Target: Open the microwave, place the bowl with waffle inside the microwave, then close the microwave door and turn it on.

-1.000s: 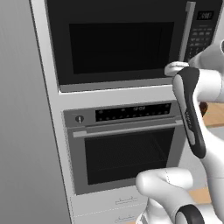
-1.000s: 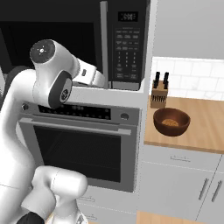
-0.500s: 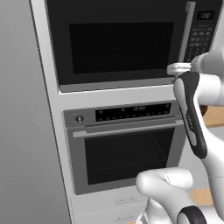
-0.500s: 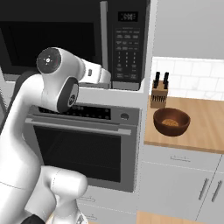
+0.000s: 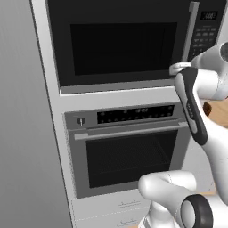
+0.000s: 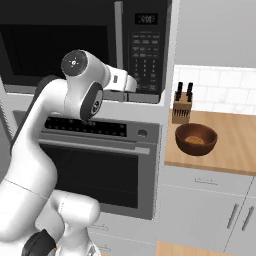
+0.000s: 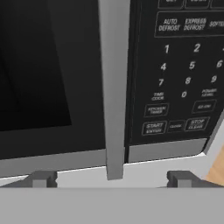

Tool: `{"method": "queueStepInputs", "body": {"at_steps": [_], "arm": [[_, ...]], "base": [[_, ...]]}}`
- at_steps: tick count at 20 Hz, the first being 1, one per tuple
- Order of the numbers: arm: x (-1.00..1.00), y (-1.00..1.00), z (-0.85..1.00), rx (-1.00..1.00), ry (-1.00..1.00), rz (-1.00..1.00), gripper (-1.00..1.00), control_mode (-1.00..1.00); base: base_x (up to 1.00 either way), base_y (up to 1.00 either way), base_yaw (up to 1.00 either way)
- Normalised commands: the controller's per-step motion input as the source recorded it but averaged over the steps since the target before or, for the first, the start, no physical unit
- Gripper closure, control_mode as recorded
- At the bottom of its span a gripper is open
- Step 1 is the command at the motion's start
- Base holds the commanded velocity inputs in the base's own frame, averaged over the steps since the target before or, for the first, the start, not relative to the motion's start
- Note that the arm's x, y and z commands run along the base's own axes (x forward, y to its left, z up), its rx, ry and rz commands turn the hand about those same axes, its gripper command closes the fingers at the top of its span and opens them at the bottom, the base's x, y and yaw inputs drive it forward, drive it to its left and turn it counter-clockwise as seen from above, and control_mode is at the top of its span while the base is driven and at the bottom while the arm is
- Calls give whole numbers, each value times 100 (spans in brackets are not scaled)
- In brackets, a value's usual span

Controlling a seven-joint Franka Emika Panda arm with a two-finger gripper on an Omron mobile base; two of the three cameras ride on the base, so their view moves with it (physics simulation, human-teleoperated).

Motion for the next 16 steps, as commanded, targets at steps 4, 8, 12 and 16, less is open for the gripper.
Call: {"method": "queueStepInputs", "body": {"at_steps": [4,8,12,16], "arm": [[49,0,0,0,2,0,-100,-100],[46,0,-6,0,0,0,-100,-100],[50,-1,-24,0,-1,3,-100,-100],[54,-8,-41,0,-3,6,-100,-100]], "base": [[0,0,0],[0,0,0],[0,0,0],[0,0,0]]}}
